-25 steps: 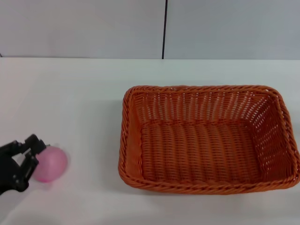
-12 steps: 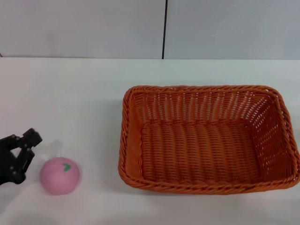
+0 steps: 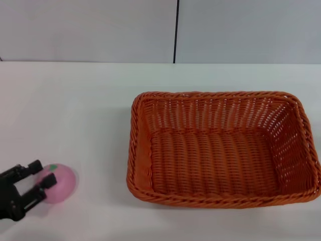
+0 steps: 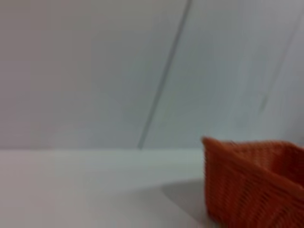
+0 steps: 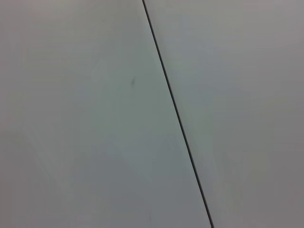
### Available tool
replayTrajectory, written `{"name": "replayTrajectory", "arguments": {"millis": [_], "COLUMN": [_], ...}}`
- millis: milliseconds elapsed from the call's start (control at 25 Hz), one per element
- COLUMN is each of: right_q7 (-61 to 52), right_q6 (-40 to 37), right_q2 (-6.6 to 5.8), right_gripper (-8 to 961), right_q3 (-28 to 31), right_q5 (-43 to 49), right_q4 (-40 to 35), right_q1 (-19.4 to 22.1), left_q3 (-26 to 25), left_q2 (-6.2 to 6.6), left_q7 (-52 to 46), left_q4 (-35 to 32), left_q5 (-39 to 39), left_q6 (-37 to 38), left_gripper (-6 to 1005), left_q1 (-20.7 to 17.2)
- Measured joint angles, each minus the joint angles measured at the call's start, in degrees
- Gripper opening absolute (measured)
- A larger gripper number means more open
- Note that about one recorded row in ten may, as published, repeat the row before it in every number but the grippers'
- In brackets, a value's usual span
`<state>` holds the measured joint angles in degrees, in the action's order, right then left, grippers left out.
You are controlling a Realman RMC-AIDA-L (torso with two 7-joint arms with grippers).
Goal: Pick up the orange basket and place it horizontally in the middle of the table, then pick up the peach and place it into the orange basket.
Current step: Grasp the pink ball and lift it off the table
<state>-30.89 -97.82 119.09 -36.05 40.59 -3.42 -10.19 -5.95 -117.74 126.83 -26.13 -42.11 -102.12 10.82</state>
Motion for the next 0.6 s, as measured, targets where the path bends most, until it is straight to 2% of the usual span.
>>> {"name": "replayTrajectory", "arguments": {"millis": [120,440,600], "right_q7": [0.0,0.0,0.0], "right_q6": [0.2,0.3,0.3], "right_q2": [0.0,0.0,0.0], "right_gripper": [429,429,429], "right_q3": [-0.1,-0.5,-0.4], "right_q5": [0.1,0.1,0.1], "right_q4": [0.0,0.1,0.1], "right_q1": [-0.2,-0.1,0.1], "left_q3": [1.6,1.5,1.0], "left_q2": [-0.29,-0.45,-0.51], "left_q7": [0.7,9.5,11.6], "left_q4": [0.8,5.1,5.8], "left_q5": [0.0,-0.3,-0.5], "left_q6": [2.2,7.1,8.9], "left_gripper": [442,703,761], "left_q1": [0.2,0.3,0.1]}}
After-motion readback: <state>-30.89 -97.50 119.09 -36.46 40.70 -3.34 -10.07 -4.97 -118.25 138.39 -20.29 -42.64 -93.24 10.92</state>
